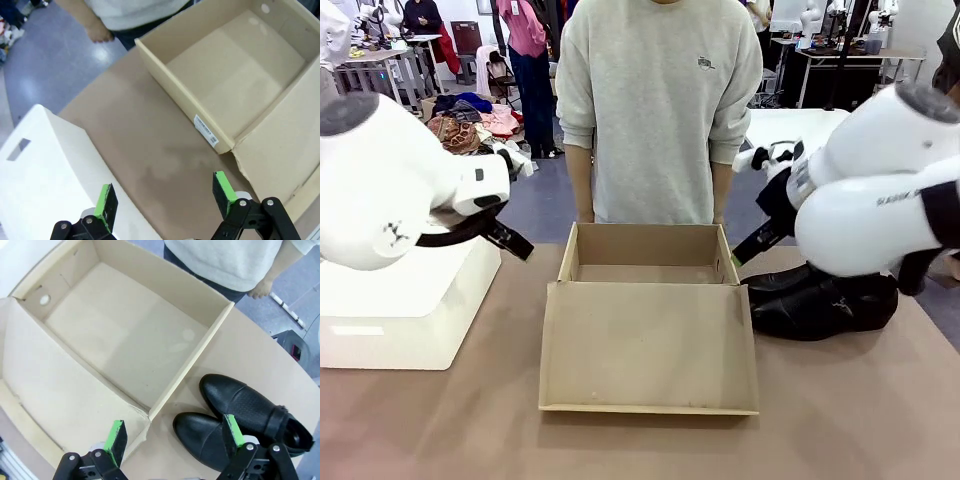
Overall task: Pack the shoes into the box.
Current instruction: Place one shoe of the Shoes into the Shoes Box.
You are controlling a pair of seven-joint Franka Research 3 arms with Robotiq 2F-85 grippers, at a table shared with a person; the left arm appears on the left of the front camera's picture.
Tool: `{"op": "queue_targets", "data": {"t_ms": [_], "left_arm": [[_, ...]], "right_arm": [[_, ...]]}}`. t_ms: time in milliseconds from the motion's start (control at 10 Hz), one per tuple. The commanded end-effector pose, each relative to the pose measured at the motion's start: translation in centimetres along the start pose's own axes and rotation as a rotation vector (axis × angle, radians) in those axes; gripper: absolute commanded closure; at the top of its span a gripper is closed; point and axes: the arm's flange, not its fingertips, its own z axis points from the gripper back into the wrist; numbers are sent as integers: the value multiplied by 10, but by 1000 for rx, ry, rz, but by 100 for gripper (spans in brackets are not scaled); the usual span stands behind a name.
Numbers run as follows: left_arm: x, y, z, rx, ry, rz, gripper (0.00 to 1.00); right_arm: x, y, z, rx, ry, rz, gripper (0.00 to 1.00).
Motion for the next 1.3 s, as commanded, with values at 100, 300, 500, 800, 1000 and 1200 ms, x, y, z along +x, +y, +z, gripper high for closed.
{"op": "queue_targets", "data": {"t_ms": [100,300,500,800,1000,1200], "left_arm": [[12,10,42,55,1,-46,0],[18,14,61,67,-5,-64,0],[17,23,66,40,-19,-82,0],[11,40,92,-55,-112,-247,0],[9,52,102,-154,-177,-312,0],[6,60,111,-244,-223,-353,0]], "right_arm": [[12,-15,42,9,-9,57,0],[16,-15,59,8,-31,73,0],[13,-20,65,48,-61,101,0],[11,-37,94,121,-143,181,0],[14,-45,104,184,-189,247,0],[16,-51,111,272,-236,304,0]]}}
